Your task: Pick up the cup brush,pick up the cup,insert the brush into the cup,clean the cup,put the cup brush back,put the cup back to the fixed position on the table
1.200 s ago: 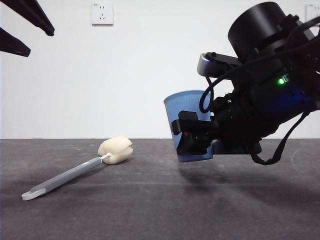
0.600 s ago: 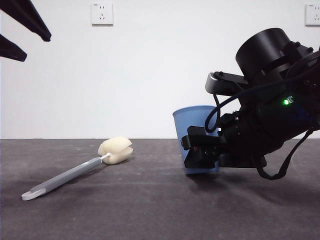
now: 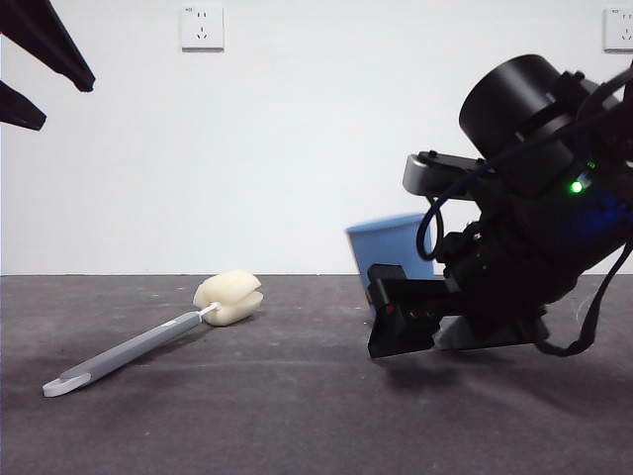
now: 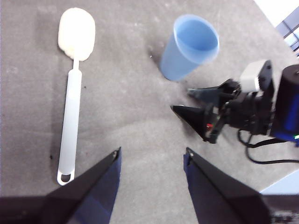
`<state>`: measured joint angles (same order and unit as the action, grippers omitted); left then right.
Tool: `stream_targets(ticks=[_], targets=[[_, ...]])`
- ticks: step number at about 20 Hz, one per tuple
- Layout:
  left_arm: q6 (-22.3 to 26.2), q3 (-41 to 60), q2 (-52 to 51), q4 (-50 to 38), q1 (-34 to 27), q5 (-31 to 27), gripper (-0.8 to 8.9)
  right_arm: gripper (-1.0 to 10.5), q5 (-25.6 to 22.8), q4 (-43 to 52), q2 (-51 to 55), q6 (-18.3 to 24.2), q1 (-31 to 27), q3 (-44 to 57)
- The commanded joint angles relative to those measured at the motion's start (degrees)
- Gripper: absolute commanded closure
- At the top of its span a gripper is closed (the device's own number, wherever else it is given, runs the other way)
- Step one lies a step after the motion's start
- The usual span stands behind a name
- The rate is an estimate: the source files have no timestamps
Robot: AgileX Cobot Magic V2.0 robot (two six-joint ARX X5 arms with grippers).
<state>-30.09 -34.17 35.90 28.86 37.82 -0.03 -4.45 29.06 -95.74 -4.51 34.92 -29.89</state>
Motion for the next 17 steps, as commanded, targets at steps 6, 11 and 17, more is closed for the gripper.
stream_targets(ticks=[6, 11, 17], targets=[[1.9, -0.1, -0.1, -0.1, 0.1, -0.1, 5.88, 5.0, 0.0, -13.5, 12.6, -1.6, 0.1, 1.2], [1.9, -0.1, -0.1, 0.0, 0.1, -1.2, 5.89, 5.0, -0.2, -22.2, 22.1, -1.4, 0.1, 1.2], [1.9, -0.1, -0.1, 0.2, 0.1, -1.3, 5.89, 5.0, 0.0, -30.2, 28.8, -1.8, 0.1, 1.2]])
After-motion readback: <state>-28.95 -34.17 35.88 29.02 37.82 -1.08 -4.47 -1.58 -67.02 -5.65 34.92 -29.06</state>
